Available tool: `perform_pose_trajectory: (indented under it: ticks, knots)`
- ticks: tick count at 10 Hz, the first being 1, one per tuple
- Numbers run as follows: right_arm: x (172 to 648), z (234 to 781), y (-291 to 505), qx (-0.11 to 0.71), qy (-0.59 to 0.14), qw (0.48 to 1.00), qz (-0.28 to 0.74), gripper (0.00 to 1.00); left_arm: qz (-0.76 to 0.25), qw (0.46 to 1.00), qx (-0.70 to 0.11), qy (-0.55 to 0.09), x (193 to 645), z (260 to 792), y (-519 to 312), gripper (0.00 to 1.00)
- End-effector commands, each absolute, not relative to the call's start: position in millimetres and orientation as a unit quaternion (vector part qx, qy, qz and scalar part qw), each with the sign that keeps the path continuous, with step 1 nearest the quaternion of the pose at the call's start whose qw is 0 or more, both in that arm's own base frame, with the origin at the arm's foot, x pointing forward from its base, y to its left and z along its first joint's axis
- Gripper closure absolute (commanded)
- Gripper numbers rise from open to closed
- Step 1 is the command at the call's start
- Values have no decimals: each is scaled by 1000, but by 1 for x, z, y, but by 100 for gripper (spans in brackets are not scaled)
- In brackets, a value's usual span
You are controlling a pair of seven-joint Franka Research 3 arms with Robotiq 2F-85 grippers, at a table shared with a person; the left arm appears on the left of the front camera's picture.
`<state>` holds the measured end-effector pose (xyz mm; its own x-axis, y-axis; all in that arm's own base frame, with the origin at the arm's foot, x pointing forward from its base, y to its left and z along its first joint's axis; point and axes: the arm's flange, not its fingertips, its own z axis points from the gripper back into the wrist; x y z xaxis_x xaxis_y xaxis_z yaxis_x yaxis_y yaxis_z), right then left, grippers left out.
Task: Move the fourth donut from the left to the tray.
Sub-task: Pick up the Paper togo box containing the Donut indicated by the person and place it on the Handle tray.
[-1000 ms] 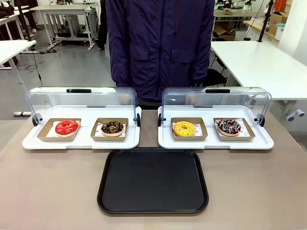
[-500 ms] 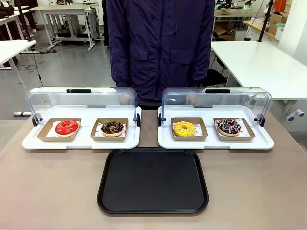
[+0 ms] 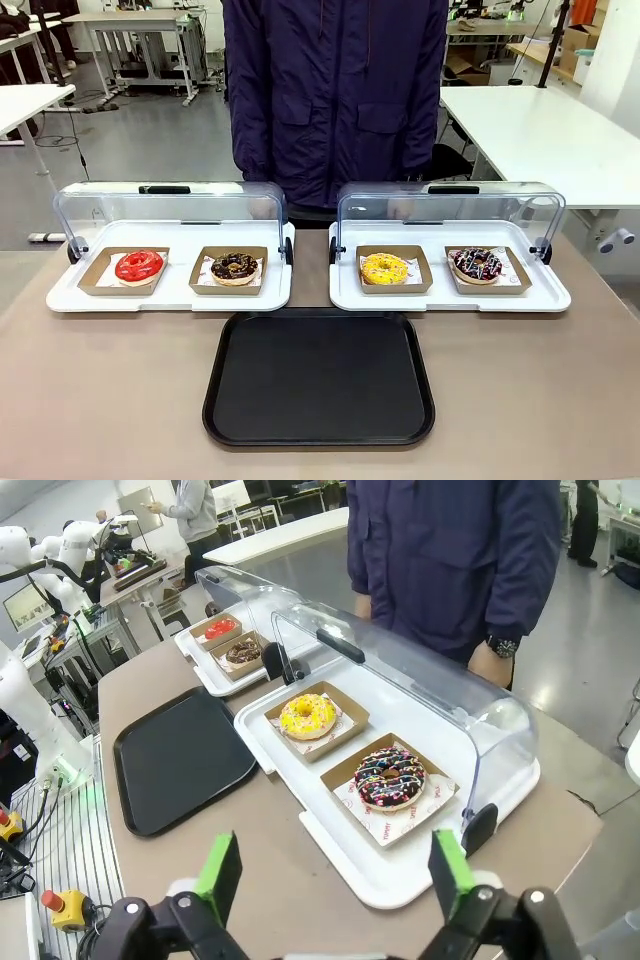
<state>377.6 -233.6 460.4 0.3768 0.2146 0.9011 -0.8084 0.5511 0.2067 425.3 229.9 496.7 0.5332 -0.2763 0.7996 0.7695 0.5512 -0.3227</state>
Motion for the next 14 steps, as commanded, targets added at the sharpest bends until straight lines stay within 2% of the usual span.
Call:
perform_pose_trajectory:
  ticks: [1, 14]
  knots:
    - [380, 460, -234, 335, -462, 747, 341, 0, -327, 802, -349, -358, 425, 497, 230, 0]
    - [380, 460, -234, 335, -462, 747, 341, 0, -327, 802, -349, -358, 425, 497, 230, 0]
